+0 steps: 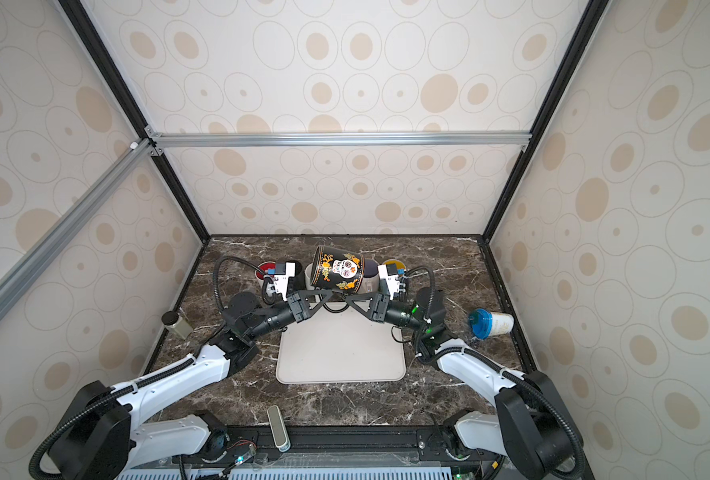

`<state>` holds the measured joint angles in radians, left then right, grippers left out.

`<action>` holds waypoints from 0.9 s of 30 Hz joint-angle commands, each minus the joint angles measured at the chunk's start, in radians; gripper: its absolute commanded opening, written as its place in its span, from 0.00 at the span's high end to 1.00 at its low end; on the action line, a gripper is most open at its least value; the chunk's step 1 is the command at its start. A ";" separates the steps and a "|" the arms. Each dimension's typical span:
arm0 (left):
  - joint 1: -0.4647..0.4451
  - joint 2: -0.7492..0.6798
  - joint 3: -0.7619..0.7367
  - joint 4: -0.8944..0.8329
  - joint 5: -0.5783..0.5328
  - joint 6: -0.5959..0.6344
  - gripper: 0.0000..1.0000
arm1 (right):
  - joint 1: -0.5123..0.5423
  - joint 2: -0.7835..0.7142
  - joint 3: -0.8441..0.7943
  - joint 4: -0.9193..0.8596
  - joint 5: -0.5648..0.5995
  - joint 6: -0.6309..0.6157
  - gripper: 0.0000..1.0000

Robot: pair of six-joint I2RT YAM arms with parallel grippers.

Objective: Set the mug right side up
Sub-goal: 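Close the right gripper on the black patterned mug's rim while the left holds it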

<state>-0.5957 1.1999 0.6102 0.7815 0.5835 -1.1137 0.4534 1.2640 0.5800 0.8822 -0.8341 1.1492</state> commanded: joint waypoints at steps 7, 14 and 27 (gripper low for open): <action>0.001 0.006 0.016 0.367 0.041 -0.062 1.00 | 0.056 0.096 0.060 0.262 0.082 0.131 0.63; -0.006 0.024 0.011 0.408 0.062 -0.077 1.00 | 0.061 0.110 0.084 0.294 0.127 0.155 0.72; -0.007 0.087 0.016 0.505 0.118 -0.137 1.00 | 0.077 0.203 0.121 0.451 0.151 0.247 0.88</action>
<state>-0.5861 1.3083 0.5892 1.1145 0.5854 -1.2484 0.5247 1.4483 0.6537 1.2251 -0.7319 1.3373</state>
